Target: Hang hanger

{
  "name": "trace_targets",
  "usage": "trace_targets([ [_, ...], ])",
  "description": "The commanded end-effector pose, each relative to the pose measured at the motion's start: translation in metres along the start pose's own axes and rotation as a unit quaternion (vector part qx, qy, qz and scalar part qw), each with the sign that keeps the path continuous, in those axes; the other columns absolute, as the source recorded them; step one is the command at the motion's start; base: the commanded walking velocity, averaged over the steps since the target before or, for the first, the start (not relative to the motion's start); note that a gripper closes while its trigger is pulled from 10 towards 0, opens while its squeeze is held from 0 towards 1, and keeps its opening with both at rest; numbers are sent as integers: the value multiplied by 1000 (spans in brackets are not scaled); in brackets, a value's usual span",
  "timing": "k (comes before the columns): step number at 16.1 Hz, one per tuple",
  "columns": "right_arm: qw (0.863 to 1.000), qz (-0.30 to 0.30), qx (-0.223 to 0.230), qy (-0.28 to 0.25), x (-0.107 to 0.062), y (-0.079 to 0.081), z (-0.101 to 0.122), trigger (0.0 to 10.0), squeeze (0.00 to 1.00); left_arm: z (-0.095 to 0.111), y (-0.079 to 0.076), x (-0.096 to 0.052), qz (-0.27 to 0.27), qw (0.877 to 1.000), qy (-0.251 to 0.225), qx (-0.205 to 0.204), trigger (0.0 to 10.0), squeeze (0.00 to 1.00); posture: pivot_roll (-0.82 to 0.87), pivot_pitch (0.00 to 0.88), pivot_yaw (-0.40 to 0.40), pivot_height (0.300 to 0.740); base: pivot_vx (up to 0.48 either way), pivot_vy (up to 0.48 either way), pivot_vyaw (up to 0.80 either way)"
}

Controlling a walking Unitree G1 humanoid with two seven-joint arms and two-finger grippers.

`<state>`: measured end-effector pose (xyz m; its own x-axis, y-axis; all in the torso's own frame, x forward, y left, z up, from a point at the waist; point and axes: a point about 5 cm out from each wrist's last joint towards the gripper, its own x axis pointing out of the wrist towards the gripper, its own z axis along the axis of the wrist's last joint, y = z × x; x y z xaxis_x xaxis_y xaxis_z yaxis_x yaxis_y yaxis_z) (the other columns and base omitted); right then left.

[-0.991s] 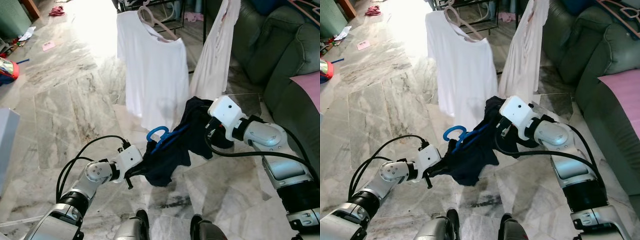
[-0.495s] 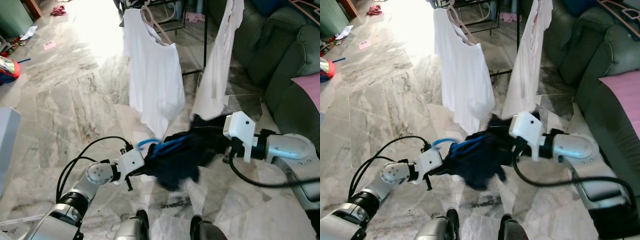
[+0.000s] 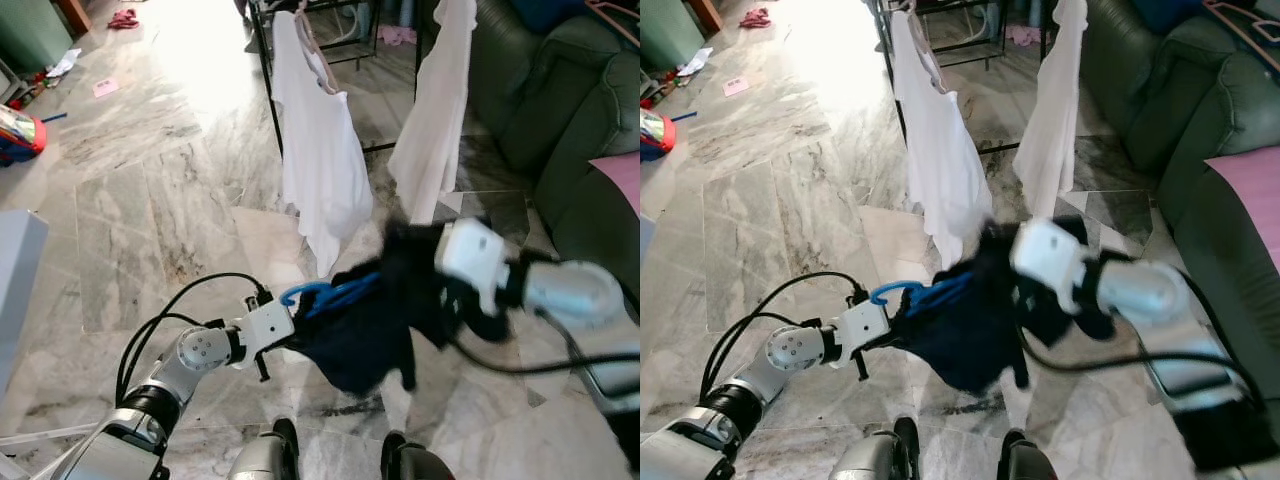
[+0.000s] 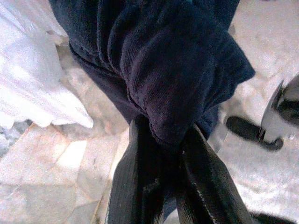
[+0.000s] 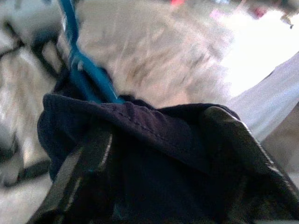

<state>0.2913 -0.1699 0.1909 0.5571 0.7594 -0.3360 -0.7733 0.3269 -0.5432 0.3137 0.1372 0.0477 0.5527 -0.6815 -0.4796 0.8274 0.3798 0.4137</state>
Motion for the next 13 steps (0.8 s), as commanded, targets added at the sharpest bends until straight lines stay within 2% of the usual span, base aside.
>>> trace_targets([
  [1,999,40,-22,25,2,14,-8,10000,1000,-4,4,-2,19,999,22,20,0,0,-13,258,87,740,0,0,0],
  [2,998,23,-44,46,-2,9,-14,10000,1000,-7,7,-4,38,998,34,22,0,0,-14,257,86,740,0,0,0],
  [4,996,-39,-73,39,-6,-8,-13,10000,1000,-9,12,-6,62,997,43,27,0,0,-17,259,84,740,0,0,0],
  [5,995,-49,-73,37,-7,-12,-13,10000,1000,-9,13,-6,70,996,44,32,0,0,-18,259,84,740,0,0,0],
  [7,996,-43,-66,30,-8,-10,-13,10000,1000,-8,15,-6,84,994,47,49,0,0,-20,260,84,740,0,0,0],
  [9,995,-68,-75,15,-7,-13,-12,10000,1000,-8,15,-5,89,992,54,73,0,0,-20,263,86,740,0,0,0],
  [12,993,-90,-73,-6,-9,-20,-6,10000,1000,-10,13,-5,90,992,59,69,0,0,-25,265,88,740,0,0,0],
  [13,992,-93,-78,15,-16,-22,-13,10000,1000,-11,12,-5,86,993,58,64,0,0,-22,264,87,740,0,0,0],
])
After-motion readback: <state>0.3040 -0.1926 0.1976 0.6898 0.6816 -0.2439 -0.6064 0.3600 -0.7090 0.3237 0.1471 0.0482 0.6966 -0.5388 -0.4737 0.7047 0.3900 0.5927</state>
